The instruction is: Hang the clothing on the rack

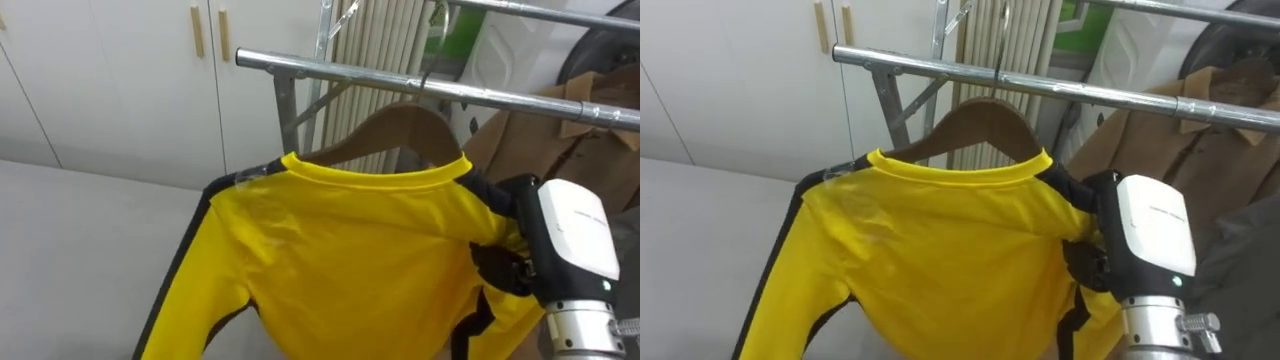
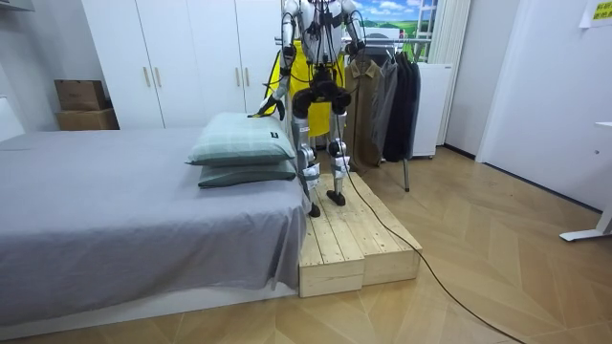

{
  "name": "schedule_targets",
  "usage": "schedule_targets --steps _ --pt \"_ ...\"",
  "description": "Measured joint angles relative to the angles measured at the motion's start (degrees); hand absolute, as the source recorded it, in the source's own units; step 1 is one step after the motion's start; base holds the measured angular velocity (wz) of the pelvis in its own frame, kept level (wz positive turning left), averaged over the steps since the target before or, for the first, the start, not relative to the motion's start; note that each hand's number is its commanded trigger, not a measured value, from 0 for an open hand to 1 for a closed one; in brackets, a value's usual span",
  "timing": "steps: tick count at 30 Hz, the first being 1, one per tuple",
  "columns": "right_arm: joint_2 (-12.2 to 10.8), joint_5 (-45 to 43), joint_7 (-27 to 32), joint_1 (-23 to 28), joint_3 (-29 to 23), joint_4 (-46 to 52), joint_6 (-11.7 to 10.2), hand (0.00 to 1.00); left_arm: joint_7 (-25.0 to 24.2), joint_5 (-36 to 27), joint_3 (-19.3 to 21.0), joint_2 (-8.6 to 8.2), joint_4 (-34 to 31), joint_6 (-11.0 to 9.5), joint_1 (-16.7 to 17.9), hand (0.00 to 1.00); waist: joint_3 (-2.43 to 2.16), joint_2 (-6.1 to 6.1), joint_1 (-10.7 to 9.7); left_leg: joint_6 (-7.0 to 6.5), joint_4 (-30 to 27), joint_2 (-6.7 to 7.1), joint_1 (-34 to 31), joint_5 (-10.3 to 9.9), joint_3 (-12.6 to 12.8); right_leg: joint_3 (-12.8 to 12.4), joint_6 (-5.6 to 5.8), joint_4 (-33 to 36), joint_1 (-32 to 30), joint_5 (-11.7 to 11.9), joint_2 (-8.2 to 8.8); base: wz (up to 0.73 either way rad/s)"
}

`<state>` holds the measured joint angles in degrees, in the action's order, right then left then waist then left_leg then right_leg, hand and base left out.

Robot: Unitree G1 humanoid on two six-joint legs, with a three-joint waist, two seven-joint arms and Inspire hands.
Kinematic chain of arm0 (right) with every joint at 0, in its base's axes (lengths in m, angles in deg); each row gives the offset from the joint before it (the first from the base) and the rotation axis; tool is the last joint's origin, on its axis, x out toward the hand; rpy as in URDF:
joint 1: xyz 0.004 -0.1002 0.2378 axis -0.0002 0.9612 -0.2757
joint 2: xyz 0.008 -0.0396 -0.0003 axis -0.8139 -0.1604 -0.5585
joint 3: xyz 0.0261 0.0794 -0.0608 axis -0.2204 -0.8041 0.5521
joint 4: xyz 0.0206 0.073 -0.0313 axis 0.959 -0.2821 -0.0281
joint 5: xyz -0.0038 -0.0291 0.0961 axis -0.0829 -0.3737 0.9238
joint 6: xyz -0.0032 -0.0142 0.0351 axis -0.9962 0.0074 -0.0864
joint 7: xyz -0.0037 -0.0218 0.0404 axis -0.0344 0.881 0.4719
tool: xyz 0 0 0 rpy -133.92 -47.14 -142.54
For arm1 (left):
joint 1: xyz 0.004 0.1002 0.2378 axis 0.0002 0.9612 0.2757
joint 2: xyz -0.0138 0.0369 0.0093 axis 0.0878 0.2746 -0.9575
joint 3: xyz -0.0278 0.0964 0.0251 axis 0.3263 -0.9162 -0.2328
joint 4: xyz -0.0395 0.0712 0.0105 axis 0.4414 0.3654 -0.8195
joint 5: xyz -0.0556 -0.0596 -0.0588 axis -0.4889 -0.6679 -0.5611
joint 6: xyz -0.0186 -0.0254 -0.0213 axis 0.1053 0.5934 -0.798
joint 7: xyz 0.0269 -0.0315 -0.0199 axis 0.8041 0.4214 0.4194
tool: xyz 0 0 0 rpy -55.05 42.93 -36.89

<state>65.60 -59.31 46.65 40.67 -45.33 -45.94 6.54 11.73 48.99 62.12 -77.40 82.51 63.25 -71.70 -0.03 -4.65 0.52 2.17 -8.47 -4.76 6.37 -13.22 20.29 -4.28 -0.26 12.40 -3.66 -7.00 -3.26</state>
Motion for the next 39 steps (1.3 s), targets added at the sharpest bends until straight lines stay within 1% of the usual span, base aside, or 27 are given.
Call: schedule_targets --steps 3,6,9,11,14,17,18,20,23,24,26,27,29,31,33,34,35,36,37,38,39 --pt "0.80 6.01 -1.21 -0.01 -0.19 0.00 -0.07 1.00 -0.02 -0.02 0.05 0.03 0.61 -0.45 0.10 0.00 0.01 0.01 0.07 0.05 0.00 -0.06 0.30 0.03 0.01 -0.05 0.00 -0.07 0.35 0.00 -0.08 0.00" --pt "2.81 13.32 -2.66 0.00 -0.20 -0.01 -0.09 1.00 0.04 0.02 0.17 0.17 1.35 -0.83 0.08 0.00 0.02 0.02 0.21 0.05 0.00 -0.14 0.67 0.02 -0.04 -0.04 -0.12 -0.74 1.00 0.08 -0.12 0.00" --pt "3.89 16.63 -4.02 0.00 -0.26 0.00 -0.08 1.00 0.02 1.20 0.80 0.13 1.65 -0.80 0.08 0.00 0.04 0.05 0.21 0.07 0.02 -0.26 1.01 0.02 -0.29 0.11 -0.12 -0.82 1.40 0.08 -0.21 0.00" --pt "4.01 17.38 -5.04 -0.05 -0.31 -0.01 -0.05 1.00 0.02 1.65 0.85 0.15 1.65 -0.68 0.10 0.00 0.05 0.03 0.29 0.17 0.10 -0.33 1.05 0.07 -0.31 0.12 -0.12 -0.83 1.42 0.08 -0.28 0.00" --pt "4.12 19.01 -7.59 -1.00 -0.63 -0.02 0.62 1.00 -0.06 1.72 1.38 0.14 1.65 -0.57 0.02 0.00 0.08 -0.02 0.42 0.36 0.14 -0.41 1.10 0.17 -0.24 0.08 -0.15 -0.81 1.35 0.09 -0.40 0.00" --pt "4.36 20.90 -9.39 -1.71 -1.81 -0.28 1.09 1.00 -0.16 2.71 2.61 -0.10 1.83 -0.51 -0.25 0.00 0.19 -0.20 1.36 0.52 0.14 -0.48 1.22 0.27 -0.22 0.01 -0.23 -0.83 1.43 0.12 -0.49 0.00" --pt "4.55 22.72 -9.97 -2.40 -1.91 -1.08 1.14 1.00 -0.09 2.71 2.70 -0.08 2.00 -0.51 -0.40 0.00 0.31 -0.40 1.57 0.62 0.14 -0.49 1.23 0.34 -0.26 0.05 -0.30 -0.82 1.27 0.11 -0.50 0.00" --pt "4.55 24.38 -11.13 -3.94 -1.89 -2.74 1.17 1.00 -0.02 2.71 2.76 -0.10 2.14 -0.49 -0.78 0.00 0.43 -0.60 1.63 0.66 0.14 -0.53 1.16 0.36 -0.28 0.09 -0.44 -0.86 1.01 0.15 -0.54 0.00" --pt "4.55 24.61 -12.70 -5.88 -1.86 -4.84 1.50 1.00 0.02 2.79 2.86 -0.11 2.59 -0.26 -1.29 0.00 0.43 -0.64 1.98 0.66 0.14 -0.54 1.09 0.36 -0.29 0.06 -0.49 -0.80 0.93 0.17 -0.54 0.00" --pt "4.55 24.60 -13.29 -6.57 -1.86 -5.48 2.24 1.00 0.00 2.84 2.87 -0.19 2.39 -0.15 -1.40 0.00 0.41 -0.64 2.22 0.66 0.14 -0.54 1.07 0.36 -0.32 0.10 -0.51 -0.82 0.95 0.18 -0.54 0.00" --pt "4.55 24.54 -13.48 -7.01 -1.88 -6.81 2.55 1.00 -0.09 3.26 2.99 -0.70 1.61 0.61 -1.50 0.00 0.38 -0.66 2.91 0.66 0.13 -0.54 1.08 0.36 -0.42 0.27 -0.51 -0.83 1.29 0.18 -0.54 0.03" --pt "4.52 24.51 -13.85 -7.20 -1.88 -7.42 3.21 1.00 -0.33 4.32 3.37 -1.10 1.13 1.09 -1.47 0.00 0.38 -0.67 3.18 0.66 0.13 -0.54 1.08 0.36 -0.79 0.53 -0.51 -0.83 1.43 0.18 -0.50 0.09" --pt "4.51 24.55 -14.63 -8.00 -1.90 -8.85 4.13 1.00 -1.27 5.91 3.70 -1.22 0.08 2.01 -1.15 0.00 0.36 -0.68 3.15 0.65 0.13 -0.54 1.10 0.37 -1.65 1.31 -0.51 -0.81 1.68 0.18 -0.39 0.15" --pt "4.54 24.70 -14.99 -10.42 -1.90 -12.79 4.42 1.00 -1.61 6.34 3.83 -1.23 -0.42 2.46 -1.15 0.00 0.31 -0.76 3.24 0.65 0.10 -0.55 1.15 0.37 -1.81 1.61 -0.51 -0.76 1.83 0.18 -0.32 0.08" --pt "4.57 25.65 -14.99 -13.52 -1.90 -18.11 5.02 1.00 -1.67 6.55 4.19 -1.40 -1.25 3.02 -1.09 0.00 0.26 -0.84 3.79 0.65 0.05 -0.56 1.19 0.39 -1.82 1.71 -0.52 -0.74 1.92 0.18 -0.25 0.00" --pt "4.58 25.75 -14.99 -14.07 -1.90 -19.17 5.32 1.00 -1.67 6.53 4.49 -1.52 -1.30 3.12 -1.13 0.00 0.24 -0.87 3.99 0.68 0.04 -0.56 1.17 0.41 -1.86 1.88 -0.52 -0.73 1.93 0.18 -0.20 0.06" --pt "4.58 25.75 -14.99 -15.22 -1.90 -20.99 6.11 1.00 -1.63 6.50 5.41 -1.90 -1.42 3.32 -1.16 0.00 0.20 -0.93 4.13 0.68 -0.07 -0.55 1.01 0.42 -2.15 2.30 -0.59 -0.74 1.90 0.13 -0.10 0.11" --pt "4.61 25.88 -14.99 -16.45 -1.91 -22.68 6.99 1.00 -1.53 6.40 5.45 -1.89 -1.41 3.78 -1.08 0.00 0.18 -1.02 4.30 0.68 -0.19 -0.53 0.90 0.42 -2.50 2.60 -0.67 -0.74 1.78 0.09 -0.01 0.12" --pt "4.69 26.07 -15.00 -17.09 -1.91 -23.62 7.37 1.00 -1.51 6.40 5.50 -1.88 -1.38 3.98 -1.05 0.00 0.15 -1.08 4.47 0.68 -0.23 -0.52 0.91 0.42 -2.59 2.66 -0.75 -0.74 1.61 0.03 0.01 0.08" --pt "4.74 26.06 -15.10 -18.38 -1.90 -25.26 8.20 1.00 -1.40 6.39 5.97 -1.90 -1.40 4.31 -0.92 0.00 0.00 -1.33 4.76 0.73 -0.25 -0.49 0.87 0.45 -2.70 2.79 -0.93 -0.69 1.56 -0.09 0.05 0.05" --pt "4.79 26.04 -15.48 -19.44 -1.90 -25.84 8.89 1.00 -1.37 6.40 6.68 -1.90 -1.46 4.59 -0.84 0.00 -0.01 -1.54 4.96 0.85 -0.25 -0.49 0.84 0.53 -2.89 2.95 -1.01 -0.69 1.55 -0.13 0.05 0.06"
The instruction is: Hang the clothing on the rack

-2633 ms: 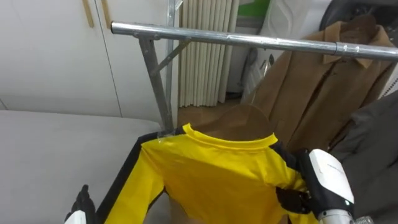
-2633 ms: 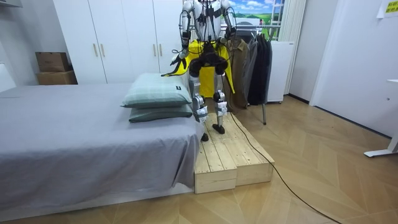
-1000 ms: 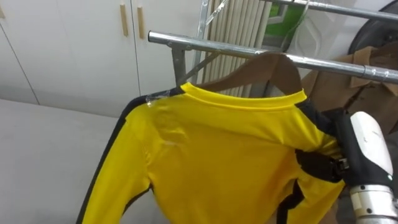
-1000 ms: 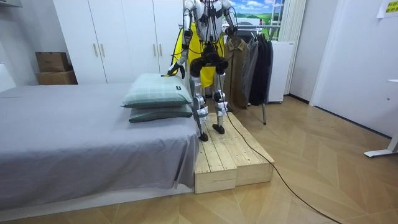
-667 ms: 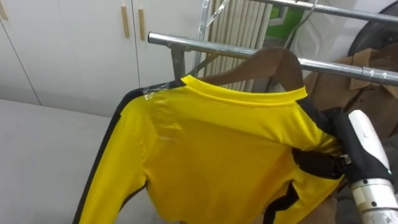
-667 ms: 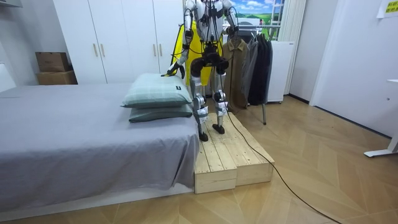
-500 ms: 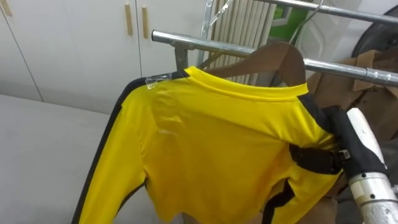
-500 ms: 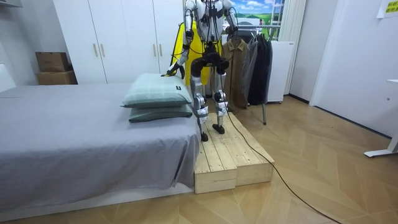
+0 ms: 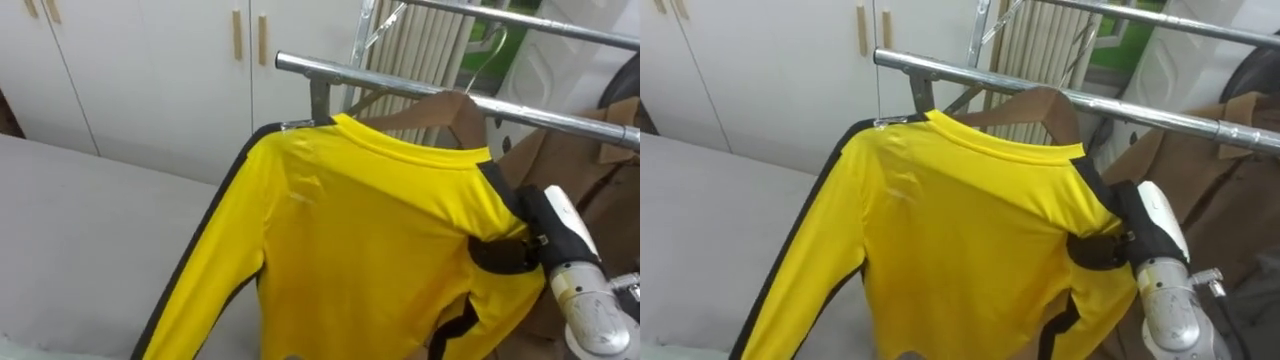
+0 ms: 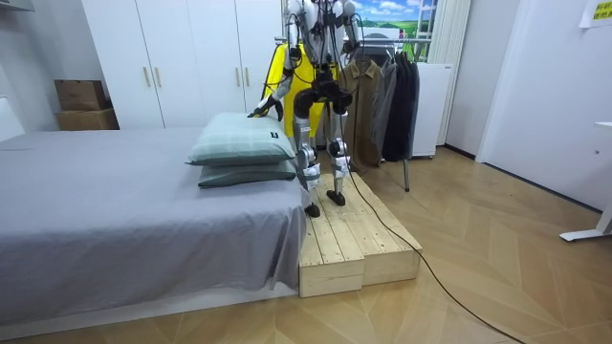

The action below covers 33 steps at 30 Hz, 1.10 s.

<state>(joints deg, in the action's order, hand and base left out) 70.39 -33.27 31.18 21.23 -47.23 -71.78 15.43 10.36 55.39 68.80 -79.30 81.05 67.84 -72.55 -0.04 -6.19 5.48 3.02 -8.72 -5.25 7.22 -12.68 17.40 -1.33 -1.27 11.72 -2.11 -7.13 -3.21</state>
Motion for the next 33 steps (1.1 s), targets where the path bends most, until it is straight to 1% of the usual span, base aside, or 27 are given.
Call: schedule_targets --steps 1,4,6,8,9,11,12,15,17,18,19,21,23,26,28,29,30,31,32,33 --pt "0.00 0.16 -0.11 -0.98 0.01 -0.49 0.28 1.00 0.00 -0.01 0.73 0.00 -0.30 0.24 0.17 0.00 -0.03 -0.26 0.01 0.04 0.00 -0.01 -0.02 0.09 -0.25 0.17 -0.02 0.02 0.01 -0.01 -0.01 0.05" --pt "0.25 0.75 -0.10 -3.67 0.00 -3.27 0.16 1.00 -0.01 0.33 1.67 -0.04 -0.88 0.25 0.74 0.00 -0.20 -0.61 0.44 0.10 0.00 -0.12 0.19 0.17 -0.29 0.17 -0.06 -0.01 0.30 0.00 -0.10 0.00" --pt "1.73 2.51 -0.09 -6.15 -0.01 -7.09 0.09 1.00 -0.37 0.25 2.93 -0.10 -1.25 0.14 0.84 0.00 -0.27 -1.11 1.38 0.11 0.00 -0.15 0.57 0.18 -0.46 0.29 -0.07 -0.05 0.90 0.01 -0.11 0.04" --pt "2.45 3.60 -0.08 -7.32 -0.03 -8.70 -0.08 1.00 -1.00 0.20 3.42 0.11 -1.29 0.12 0.98 0.00 -0.17 -1.45 1.84 0.11 -0.01 -0.13 0.85 0.18 -0.80 0.61 -0.07 -0.11 1.27 0.01 0.00 0.11" --pt "2.96 4.90 -0.08 -7.71 -0.04 -9.77 -0.63 1.00 -1.24 0.24 3.68 0.16 -1.26 -0.06 0.86 0.00 -0.11 -1.70 2.06 0.10 -0.02 -0.09 0.87 0.18 -1.19 1.00 -0.07 -0.14 1.48 0.01 0.12 0.13" --pt "3.61 6.30 -0.09 -8.70 -0.03 -11.94 -1.05 1.00 -1.33 0.23 4.16 0.20 -1.22 -0.49 0.68 0.00 -0.03 -2.21 2.61 0.05 -0.05 0.00 0.87 0.21 -1.51 1.19 -0.08 -0.14 1.61 0.00 0.19 0.09" --pt "3.76 7.15 -0.12 -9.97 0.00 -13.95 -1.05 1.00 -1.31 0.23 4.19 0.50 -0.97 -0.78 0.67 0.00 0.07 -2.49 2.85 0.01 -0.06 0.03 0.86 0.23 -1.72 1.32 -0.10 -0.13 1.67 -0.02 0.21 0.04" --pt "3.94 9.10 -0.16 -12.27 0.25 -17.40 -1.10 1.00 -1.31 0.24 4.18 1.01 -1.00 -1.17 0.74 0.00 0.05 -2.84 3.38 0.01 0.02 0.02 0.87 0.23 -1.84 1.34 -0.10 -0.11 1.63 -0.02 0.16 0.00" --pt "4.11 10.09 -0.17 -12.40 0.25 -18.06 -1.19 1.00 -1.30 0.39 4.18 1.01 -1.07 -1.36 0.79 0.00 0.05 -2.83 3.86 0.01 0.10 -0.01 0.83 0.23 -1.89 1.47 -0.10 -0.11 1.76 -0.01 0.15 0.00" --pt "4.32 10.94 -0.18 -12.76 0.25 -19.32 -1.70 1.00 -1.30 1.19 4.18 1.01 -1.17 -1.39 0.88 0.00 0.06 -2.82 4.12 0.01 0.11 -0.04 0.81 0.23 -1.91 1.53 -0.11 -0.12 1.99 -0.01 0.13 0.00" --pt "4.52 11.49 -0.20 -12.83 0.25 -19.83 -1.77 1.00 -1.30 1.54 4.18 1.02 -1.22 -1.41 0.91 0.00 0.06 -2.82 4.32 0.01 0.11 -0.05 0.81 0.23 -1.96 1.58 -0.11 -0.12 2.01 -0.01 0.13 0.05" --pt "5.10 13.89 -0.56 -13.62 0.36 -22.35 -2.26 1.00 -1.30 1.53 4.18 1.03 -1.27 -1.41 0.98 0.00 0.08 -2.77 4.52 0.02 0.11 -0.08 0.80 0.23 -2.44 2.25 -0.11 -0.12 2.19 -0.01 0.19 0.09" --pt "5.26 15.86 -0.78 -14.41 0.56 -24.06 -2.27 1.00 -1.30 1.53 4.18 1.06 -1.26 -1.41 0.99 0.00 0.07 -2.75 4.66 0.02 0.11 -0.12 0.79 0.23 -2.63 3.27 -0.12 -0.12 2.31 -0.01 0.27 0.06" --pt "5.46 17.24 -0.83 -15.20 0.56 -26.17 -2.30 1.00 -1.30 1.52 4.19 1.05 -1.46 -1.43 0.98 0.00 0.09 -2.63 4.98 0.02 0.09 -0.13 0.60 0.22 -2.77 3.35 -0.12 -0.16 2.19 -0.01 0.29 0.00" --pt "5.84 18.45 -0.91 -15.20 0.56 -27.43 -2.35 1.00 -1.28 1.46 4.18 1.05 -1.29 -1.56 0.95 0.00 0.18 -2.46 5.39 0.02 0.10 -0.13 0.76 0.22 -2.77 3.37 -0.12 -0.17 2.35 0.00 0.28 0.00" --pt "5.98 18.65 -1.06 -15.21 0.56 -28.97 -2.93 1.00 -1.26 1.39 4.19 1.05 -0.73 -1.67 0.83 0.00 0.42 -2.13 5.55 0.02 0.11 -0.17 1.10 0.22 -2.80 3.65 -0.13 -0.17 2.73 0.00 0.28 0.00" --pt "5.98 18.63 -1.37 -15.13 0.56 -30.23 -3.02 1.00 -1.26 1.39 4.19 1.05 -0.25 -1.81 0.85 0.00 0.57 -1.81 5.55 0.04 0.11 -0.20 1.41 0.20 -2.85 4.55 -0.13 -0.26 3.09 0.00 0.31 0.00" --pt "6.02 18.55 -1.58 -15.05 0.55 -31.40 -3.03 1.00 -1.27 1.39 4.19 1.03 -0.18 -1.88 0.85 0.00 0.61 -1.61 5.52 0.04 0.13 -0.19 1.40 0.19 -2.86 5.10 -0.13 -0.27 3.08 0.00 0.36 0.00" --pt "6.02 18.54 -1.79 -15.03 0.55 -31.96 -3.03 1.00 -1.27 1.35 4.19 1.03 -0.17 -1.88 0.84 0.00 0.68 -1.50 5.44 0.04 0.15 -0.18 1.31 0.19 -2.88 5.18 -0.13 -0.27 3.01 0.00 0.39 0.00" --pt "6.02 18.54 -2.18 -15.02 0.55 -33.22 -3.03 1.00 -1.28 1.34 4.18 1.03 0.01 -1.89 0.76 0.00 0.65 -1.36 5.36 0.04 0.15 -0.16 0.98 0.19 -2.93 5.23 -0.13 -0.24 2.69 0.00 0.41 0.00"
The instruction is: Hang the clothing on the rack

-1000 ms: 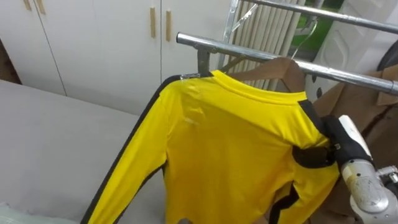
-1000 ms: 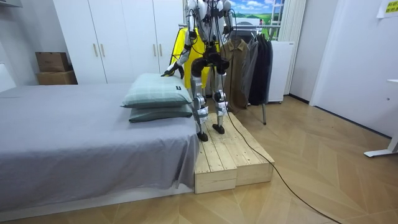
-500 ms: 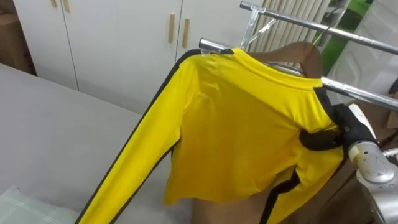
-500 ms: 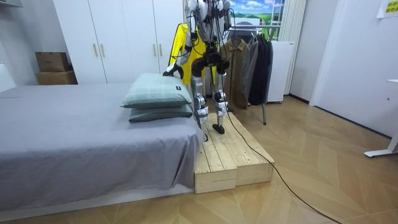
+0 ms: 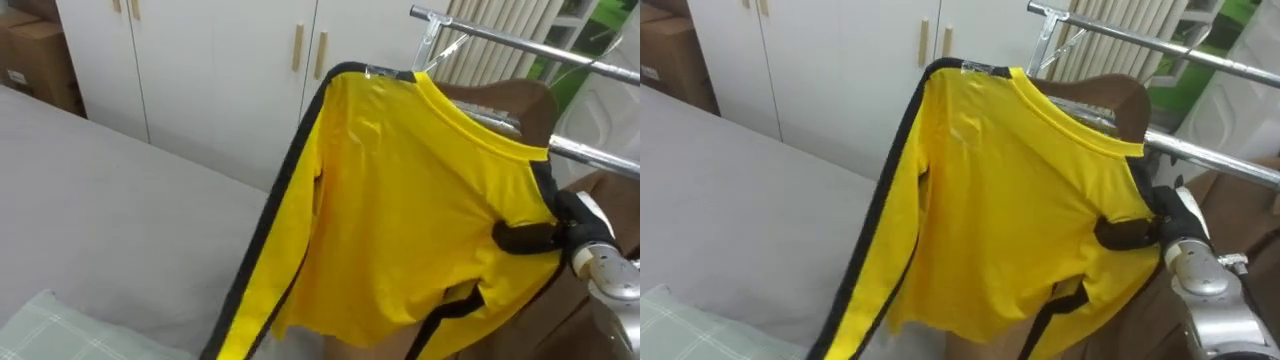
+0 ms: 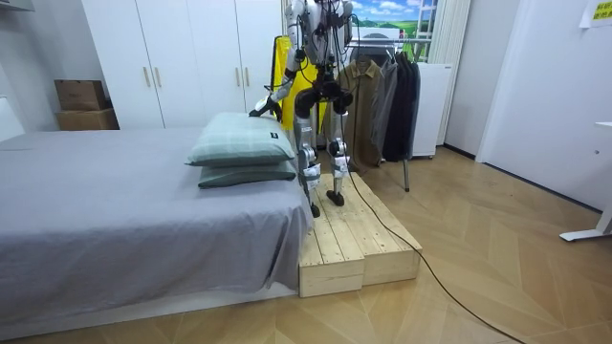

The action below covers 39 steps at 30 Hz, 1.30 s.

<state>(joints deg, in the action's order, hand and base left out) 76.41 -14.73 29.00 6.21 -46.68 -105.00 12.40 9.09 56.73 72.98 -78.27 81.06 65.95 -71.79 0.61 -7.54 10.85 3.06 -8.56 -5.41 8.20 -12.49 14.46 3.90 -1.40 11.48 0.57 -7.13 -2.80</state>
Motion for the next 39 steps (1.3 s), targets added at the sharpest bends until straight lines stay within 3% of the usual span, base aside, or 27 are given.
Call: schedule_targets --steps 8,13,20,27,32,39 --pt "-0.01 0.45 -1.38 0.96 2.85 -7.45 -0.41 1.00 -0.72 -1.27 -0.20 0.06 1.68 -0.29 -0.89 0.00 -0.36 0.89 0.04 0.11 -0.16 0.00 -0.65 0.10 -0.61 0.01 -0.04 -0.03 -0.67 0.03 -0.09 0.00" --pt "-0.14 0.17 -2.20 5.20 3.76 -8.94 -0.42 1.00 -0.72 -2.34 -0.41 0.55 2.89 -1.28 -1.17 0.00 -0.42 0.86 -0.27 0.11 -0.19 0.14 -0.65 0.11 -1.05 0.53 -0.09 -1.01 0.05 0.05 0.07 0.05" --pt "-0.31 0.09 -2.59 6.26 3.90 -8.96 -0.48 1.00 -0.99 -3.62 -1.34 1.40 3.60 -1.28 -1.11 0.00 -0.49 0.76 -0.88 0.14 -0.23 0.08 -0.37 0.13 -1.06 0.79 -0.31 -1.96 0.52 0.16 0.00 0.01" --pt "-2.72 -0.30 -2.91 7.38 3.96 -11.04 -1.59 1.00 -2.05 -4.12 -1.41 1.84 3.63 -1.28 -1.11 0.00 -0.61 0.72 -1.29 0.15 -0.18 0.12 0.44 0.12 -1.98 1.19 -0.32 -2.79 1.96 0.17 0.01 0.05" --pt "-3.17 -0.35 -2.98 8.03 3.89 -11.50 -3.00 1.00 -2.38 -4.36 -1.73 1.84 3.60 -1.40 -1.14 0.00 -0.48 1.17 -1.34 0.15 -0.15 0.16 0.50 0.12 -2.05 1.24 -0.32 -2.84 2.04 0.17 0.02 0.00" --pt "-3.69 -0.35 -2.87 8.06 3.22 -12.78 -4.85 1.00 -2.35 -4.31 -1.80 1.83 4.68 -1.86 -1.18 0.00 -0.64 1.59 -1.43 0.15 -0.14 0.12 0.52 0.12 -2.12 1.21 -0.32 -2.85 2.04 0.17 -0.04 0.00"
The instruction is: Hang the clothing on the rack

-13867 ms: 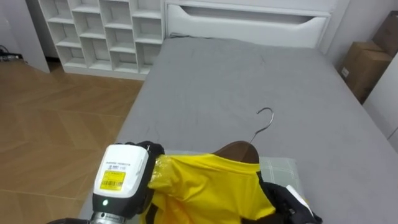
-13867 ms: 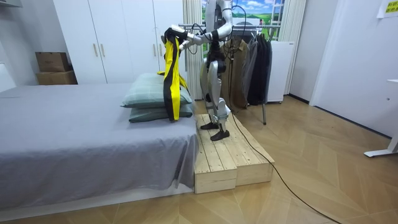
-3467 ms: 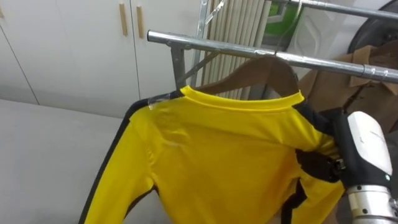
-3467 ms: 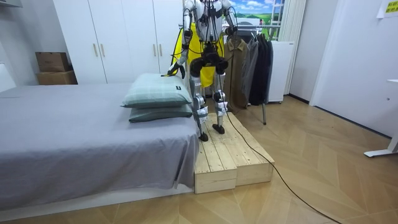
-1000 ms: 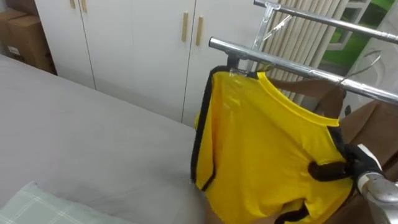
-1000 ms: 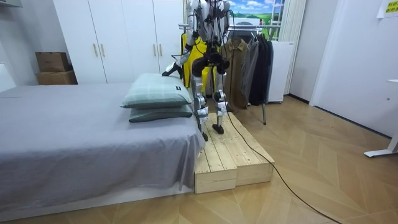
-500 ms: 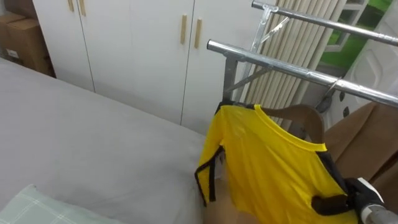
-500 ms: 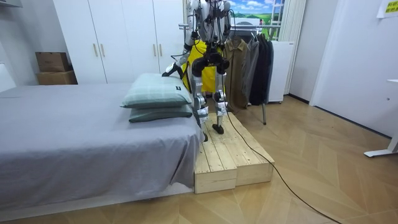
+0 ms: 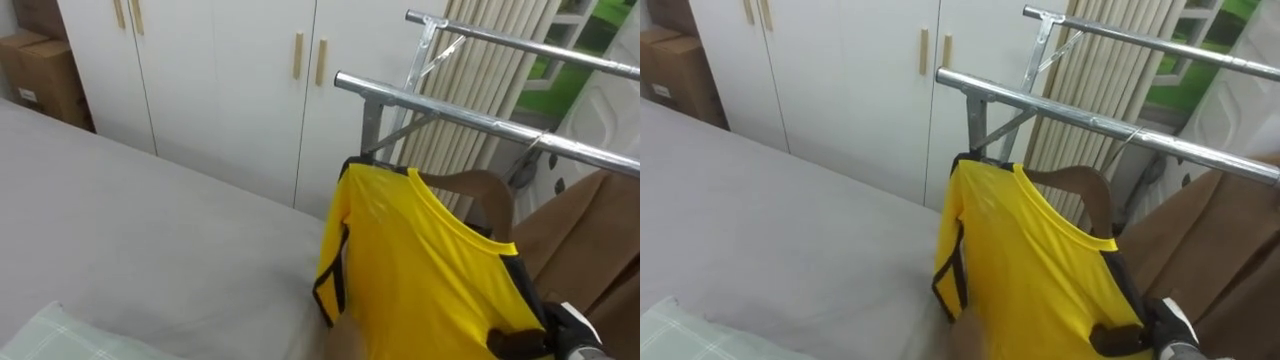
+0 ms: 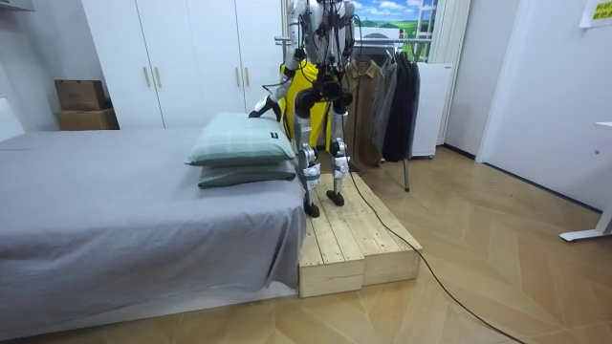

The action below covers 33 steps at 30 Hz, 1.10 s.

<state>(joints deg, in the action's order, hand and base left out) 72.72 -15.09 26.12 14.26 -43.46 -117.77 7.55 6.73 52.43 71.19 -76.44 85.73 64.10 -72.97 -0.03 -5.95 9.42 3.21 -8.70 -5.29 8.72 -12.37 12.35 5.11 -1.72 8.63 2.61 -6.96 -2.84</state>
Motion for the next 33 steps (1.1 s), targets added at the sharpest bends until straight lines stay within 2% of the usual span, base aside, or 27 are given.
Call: schedule_targets --steps 19,20,21,22,33 --pt "-0.04 -0.01 0.39 0.04 -0.05 -0.04 -0.44 1.00 1.02 0.02 0.00 -0.01 0.68 -0.45 -0.11 0.00 0.01 -0.12 -0.02 0.00 0.00 0.02 0.04 0.00 0.00 -0.04 -0.01 0.01 -0.04 -0.01 0.03 0.00" --pt "-0.04 -0.01 0.56 0.04 -0.05 -0.04 -0.44 0.85 1.09 0.02 0.00 -0.01 0.69 -0.45 -0.11 0.00 0.03 -0.14 -0.02 0.00 0.00 0.02 0.04 0.00 0.01 -0.04 -0.01 0.01 -0.04 -0.01 0.03 0.00" --pt "-0.04 -0.01 0.59 0.05 -0.05 -0.04 -0.44 0.18 1.13 0.01 0.00 -0.01 0.71 -0.45 -0.10 0.00 0.04 -0.16 -0.03 0.00 0.00 0.02 0.04 0.00 0.01 -0.05 -0.01 0.01 -0.04 -0.01 0.03 0.00" --pt "-0.04 -0.02 0.60 0.05 -0.05 -0.04 -0.44 0.00 1.16 0.02 0.00 -0.01 0.72 -0.45 -0.09 0.00 0.05 -0.16 -0.02 0.00 0.00 0.03 0.04 0.00 0.01 -0.07 0.00 0.00 -0.04 -0.01 0.03 0.00" --pt "-0.45 -1.85 3.90 0.99 -0.02 -0.02 0.08 0.00 1.70 0.00 -0.01 -0.24 0.71 -0.51 0.18 0.00 0.19 -0.02 0.17 0.00 0.19 0.01 0.04 0.00 0.89 -0.53 -0.01 0.12 -0.34 -0.01 -0.05 -0.01"
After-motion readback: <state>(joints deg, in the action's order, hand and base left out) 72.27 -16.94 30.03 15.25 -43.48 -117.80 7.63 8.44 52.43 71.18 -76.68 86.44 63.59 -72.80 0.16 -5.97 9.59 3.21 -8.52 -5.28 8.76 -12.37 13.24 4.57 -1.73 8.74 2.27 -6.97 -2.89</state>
